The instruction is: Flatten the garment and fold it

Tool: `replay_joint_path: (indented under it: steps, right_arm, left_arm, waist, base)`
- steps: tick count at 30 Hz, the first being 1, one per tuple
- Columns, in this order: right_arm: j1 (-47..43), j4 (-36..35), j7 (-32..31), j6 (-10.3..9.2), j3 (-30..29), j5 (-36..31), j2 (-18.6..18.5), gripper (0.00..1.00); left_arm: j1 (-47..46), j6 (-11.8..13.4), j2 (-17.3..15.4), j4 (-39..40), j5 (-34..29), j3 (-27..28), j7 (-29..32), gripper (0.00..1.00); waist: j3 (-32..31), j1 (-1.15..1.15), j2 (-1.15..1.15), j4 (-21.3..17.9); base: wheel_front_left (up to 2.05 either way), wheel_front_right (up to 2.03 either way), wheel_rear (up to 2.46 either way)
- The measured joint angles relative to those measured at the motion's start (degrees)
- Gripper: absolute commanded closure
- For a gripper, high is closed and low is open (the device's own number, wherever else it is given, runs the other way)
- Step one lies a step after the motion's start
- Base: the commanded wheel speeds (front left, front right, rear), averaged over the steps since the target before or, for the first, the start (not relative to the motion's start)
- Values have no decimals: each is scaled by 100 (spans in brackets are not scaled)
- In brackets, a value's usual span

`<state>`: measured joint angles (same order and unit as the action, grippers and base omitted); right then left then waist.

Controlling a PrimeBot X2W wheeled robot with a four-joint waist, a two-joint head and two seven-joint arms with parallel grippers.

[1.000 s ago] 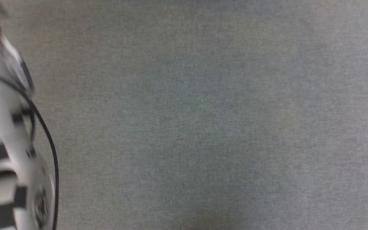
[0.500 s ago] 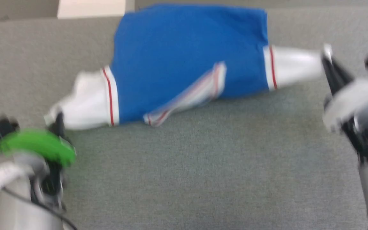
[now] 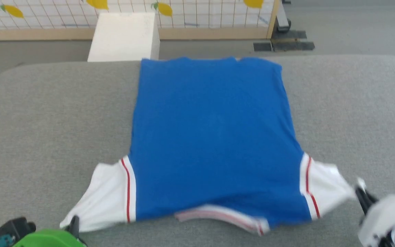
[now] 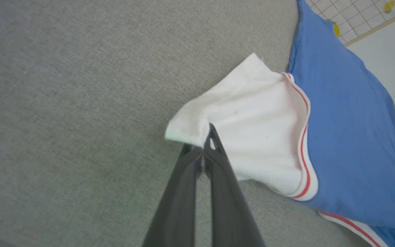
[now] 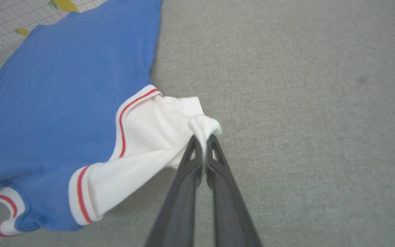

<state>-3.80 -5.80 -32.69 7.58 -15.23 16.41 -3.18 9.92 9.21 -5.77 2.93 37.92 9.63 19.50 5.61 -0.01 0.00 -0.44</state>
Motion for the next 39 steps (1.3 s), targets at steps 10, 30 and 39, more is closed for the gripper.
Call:
replay_joint_path:
  steps: [10, 30, 39]
  right_arm:
    - [-801, 411, -506, 1, -377, 303, 36, 100]
    - [-496, 604, 1082, 0, -233, 89, 29, 0]
    - [955, 389, 2725, 0, -140, -489, -83, 0]
  left_arm:
    - [631, 396, -16, 201, -342, -86, 260, 100]
    - [532, 157, 60, 32, -202, -326, -52, 100]
    - [197, 40, 64, 172, -202, -571, -148, 100]
  waist:
    - [-61, 0, 0, 116]
    - [-9, 0, 0, 179]
    - [236, 0, 0, 365]
  base:
    - [0, 0, 0]
    - [0, 0, 0]
    - [0, 0, 0]
